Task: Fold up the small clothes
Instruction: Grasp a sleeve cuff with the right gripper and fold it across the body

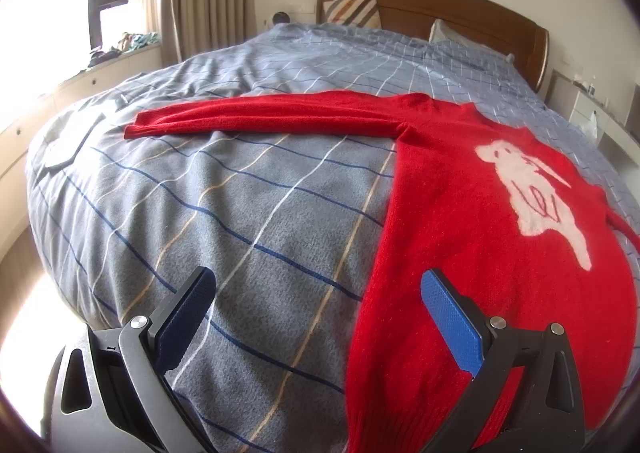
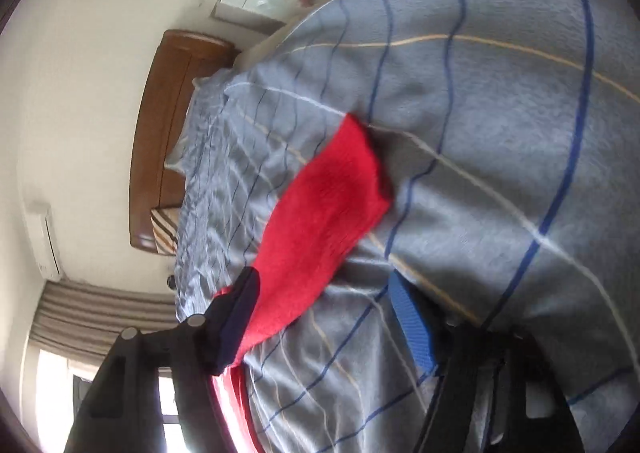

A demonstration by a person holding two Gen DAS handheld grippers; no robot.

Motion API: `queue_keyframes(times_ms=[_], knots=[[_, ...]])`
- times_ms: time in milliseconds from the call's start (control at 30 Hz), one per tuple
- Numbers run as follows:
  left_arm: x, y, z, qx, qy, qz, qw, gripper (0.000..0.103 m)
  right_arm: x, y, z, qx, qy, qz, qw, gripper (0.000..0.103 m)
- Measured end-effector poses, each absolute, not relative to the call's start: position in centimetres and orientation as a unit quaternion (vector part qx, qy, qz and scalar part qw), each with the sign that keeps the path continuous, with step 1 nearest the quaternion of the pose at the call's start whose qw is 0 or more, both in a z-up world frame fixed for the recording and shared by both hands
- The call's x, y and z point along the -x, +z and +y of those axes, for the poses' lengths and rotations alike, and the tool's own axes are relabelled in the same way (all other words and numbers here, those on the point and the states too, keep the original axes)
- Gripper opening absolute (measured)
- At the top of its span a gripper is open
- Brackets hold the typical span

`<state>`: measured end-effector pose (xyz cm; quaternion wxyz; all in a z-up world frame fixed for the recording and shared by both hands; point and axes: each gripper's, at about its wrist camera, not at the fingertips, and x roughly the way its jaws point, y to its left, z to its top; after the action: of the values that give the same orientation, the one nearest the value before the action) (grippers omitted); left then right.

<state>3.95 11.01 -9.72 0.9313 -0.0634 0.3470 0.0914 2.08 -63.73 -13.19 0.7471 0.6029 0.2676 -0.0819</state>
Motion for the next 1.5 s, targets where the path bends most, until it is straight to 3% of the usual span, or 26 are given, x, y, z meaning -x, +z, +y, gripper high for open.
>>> queue_keyframes(times_ms=[133, 333, 400, 433, 567, 767, 933, 1067, 1167, 1233, 1267, 1300, 1500], knots=[[-4.4, -10.2, 10.3, 0.043, 0.093, 0.355, 0.929, 0.103, -3.1, -13.7, -65.6, -0.627, -0.092, 0.237, 0.737, 0.052], [-4.6, -10.4, 9.6, 0.025, 0.092, 0.358, 0.929, 0.103, -6.6, -13.3, -65.3, -0.582, -0.112, 0.268, 0.76, 0.041], [-4.6, -10.5, 9.5, 0.019, 0.093, 0.359, 0.929, 0.103, -7.3, -13.3, -65.3, -0.57, -0.13, 0.279, 0.762, 0.012], [-4.6, -10.4, 9.4, 0.016, 0.094, 0.358, 0.929, 0.103, -7.6, -13.7, -65.5, -0.566, -0.14, 0.288, 0.76, 0.005], [-4.3, -10.1, 9.5, 0.019, 0.095, 0.35, 0.932, 0.103, -8.7, -11.2, -64.5, -0.49, -0.167, 0.309, 0.798, 0.004], [-4.3, -9.8, 9.7, 0.034, 0.082, 0.345, 0.934, 0.103, -12.9, 0.9, -58.3, -0.332, -0.113, 0.281, 0.894, 0.004], [-4.3, -9.5, 10.7, 0.062, 0.081, 0.341, 0.934, 0.103, -18.7, 11.8, -46.9, -0.232, 0.02, 0.257, 0.938, 0.004], [-4.5, -9.5, 11.5, 0.066, 0.1, 0.337, 0.934, 0.103, -23.0, 14.7, -33.7, -0.152, 0.136, 0.278, 0.939, 0.004], [-4.8, -9.7, 11.5, 0.058, 0.1, 0.342, 0.933, 0.103, -25.2, 12.3, -25.1, -0.112, 0.199, 0.309, 0.924, 0.006], [-4.9, -9.9, 11.5, 0.06, 0.097, 0.351, 0.93, 0.103, -26.7, 9.2, -20.6, -0.115, 0.246, 0.351, 0.896, 0.027], [-4.9, -10.0, 11.6, 0.061, 0.095, 0.355, 0.928, 0.103, -27.4, 7.5, -18.9, -0.126, 0.266, 0.378, 0.878, 0.055], [-4.9, -10.1, 11.6, 0.063, 0.094, 0.357, 0.927, 0.103, -27.7, 5.8, -17.8, -0.144, 0.284, 0.396, 0.862, 0.063], [-5.2, -10.3, 12.6, 0.093, 0.092, 0.363, 0.923, 0.103, -27.1, -0.4, -20.9, -0.199, 0.297, 0.44, 0.823, 0.063]])
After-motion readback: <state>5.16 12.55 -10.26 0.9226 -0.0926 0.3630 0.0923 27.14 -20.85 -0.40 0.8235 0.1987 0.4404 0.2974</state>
